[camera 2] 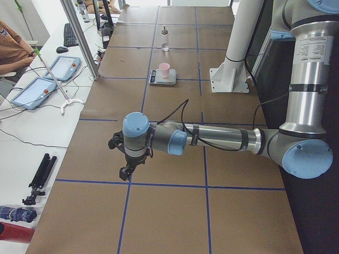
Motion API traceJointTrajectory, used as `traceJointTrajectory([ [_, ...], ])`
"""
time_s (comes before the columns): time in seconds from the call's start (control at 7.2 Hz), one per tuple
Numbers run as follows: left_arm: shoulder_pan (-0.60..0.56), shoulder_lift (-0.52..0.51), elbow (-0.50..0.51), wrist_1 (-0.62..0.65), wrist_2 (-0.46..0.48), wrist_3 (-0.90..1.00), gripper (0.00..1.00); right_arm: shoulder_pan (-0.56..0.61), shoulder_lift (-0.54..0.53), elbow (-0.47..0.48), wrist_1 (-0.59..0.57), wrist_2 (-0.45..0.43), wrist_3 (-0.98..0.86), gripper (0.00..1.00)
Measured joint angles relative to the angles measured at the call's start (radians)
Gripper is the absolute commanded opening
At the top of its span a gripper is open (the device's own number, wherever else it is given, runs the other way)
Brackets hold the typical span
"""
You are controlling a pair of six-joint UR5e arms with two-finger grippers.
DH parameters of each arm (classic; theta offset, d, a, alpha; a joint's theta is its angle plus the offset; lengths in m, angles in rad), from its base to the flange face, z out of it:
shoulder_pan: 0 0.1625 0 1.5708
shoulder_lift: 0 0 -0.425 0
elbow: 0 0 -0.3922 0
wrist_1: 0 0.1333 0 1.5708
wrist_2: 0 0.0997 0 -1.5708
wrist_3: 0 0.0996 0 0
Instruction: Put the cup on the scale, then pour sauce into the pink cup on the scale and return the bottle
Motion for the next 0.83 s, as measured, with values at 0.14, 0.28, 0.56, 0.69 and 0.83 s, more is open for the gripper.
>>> traceJointTrajectory([
  [0.14,0.000,0.022,0.005,0.004,0.002,0.000,1.00,0.000,0.004,-0.013,0.009,0.006,-0.003,1.00],
  [0.28,0.000,0.039,0.008,0.018,0.002,0.000,1.00,0.000,0.006,-0.032,0.041,0.009,-0.004,1.00],
  [0.56,-0.001,0.059,0.005,0.094,-0.002,-0.001,1.00,-0.001,0.007,-0.084,0.129,0.011,-0.003,1.00],
  [0.69,-0.002,0.062,0.000,0.130,-0.005,0.000,1.00,-0.001,0.007,-0.099,0.149,0.012,-0.002,1.00],
  [0.83,-0.004,0.064,0.000,0.146,-0.009,0.000,1.00,-0.001,0.006,-0.108,0.158,0.012,-0.002,1.00],
])
